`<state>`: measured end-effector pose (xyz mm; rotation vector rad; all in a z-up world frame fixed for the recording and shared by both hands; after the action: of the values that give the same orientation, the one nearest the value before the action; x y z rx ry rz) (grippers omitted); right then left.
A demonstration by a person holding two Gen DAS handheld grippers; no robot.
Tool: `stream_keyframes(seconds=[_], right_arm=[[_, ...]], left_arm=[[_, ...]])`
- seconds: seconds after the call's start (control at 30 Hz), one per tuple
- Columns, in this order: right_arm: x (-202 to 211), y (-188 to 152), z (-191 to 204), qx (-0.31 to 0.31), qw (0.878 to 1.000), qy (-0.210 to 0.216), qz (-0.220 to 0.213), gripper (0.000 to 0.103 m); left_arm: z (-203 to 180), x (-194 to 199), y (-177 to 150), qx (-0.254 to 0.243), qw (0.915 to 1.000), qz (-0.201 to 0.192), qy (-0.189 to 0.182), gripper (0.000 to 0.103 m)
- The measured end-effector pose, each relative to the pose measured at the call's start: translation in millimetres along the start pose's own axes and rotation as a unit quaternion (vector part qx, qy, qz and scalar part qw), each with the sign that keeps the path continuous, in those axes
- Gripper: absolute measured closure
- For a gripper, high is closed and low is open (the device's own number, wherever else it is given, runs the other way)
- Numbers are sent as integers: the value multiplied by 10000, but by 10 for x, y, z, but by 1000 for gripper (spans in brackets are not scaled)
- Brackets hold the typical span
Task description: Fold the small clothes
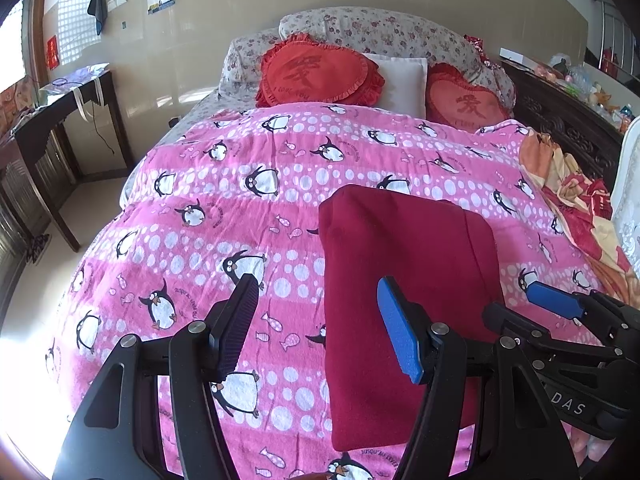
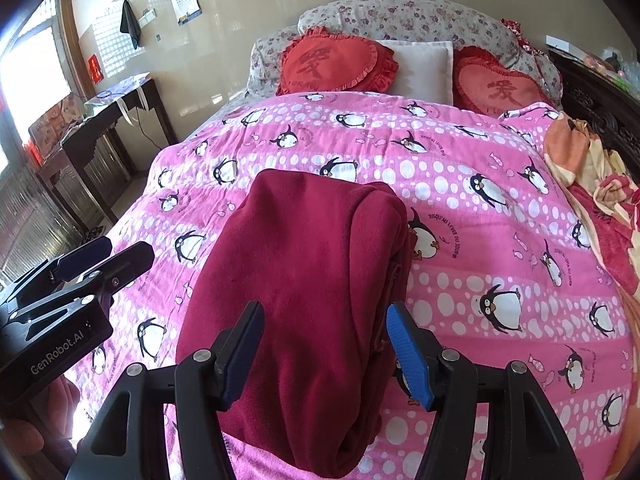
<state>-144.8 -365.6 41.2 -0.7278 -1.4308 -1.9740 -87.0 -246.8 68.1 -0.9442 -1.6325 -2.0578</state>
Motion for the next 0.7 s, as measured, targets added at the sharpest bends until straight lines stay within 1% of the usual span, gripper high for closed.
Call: stream_keyframes(seconds=[0.37, 0.53, 0.7], right_arm=[[-51, -19, -1, -8, 10000, 2, 71, 42], [-84, -34, -20, -26, 9999, 7, 125, 42], [-127, -64, -52, -48, 9998, 15, 182, 42]], left_arm=[[-11, -40, -27, -32, 10000, 34, 10, 41], [3, -85, -36, -73, 9999, 12, 70, 41], [41, -142, -45, -13, 10000, 41, 66, 41]])
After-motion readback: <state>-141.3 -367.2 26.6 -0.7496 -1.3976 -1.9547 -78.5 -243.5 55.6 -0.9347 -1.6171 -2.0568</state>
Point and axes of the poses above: each gripper's, at about its wrist camera, not at the fingertips, and x roughly against the way its jaws point, z to its left, y to its top, the point moved 9 cm from there along -x, roughly the way its jaws point, and after that the axes turned 11 degrees about y, right-handed, at the moved point
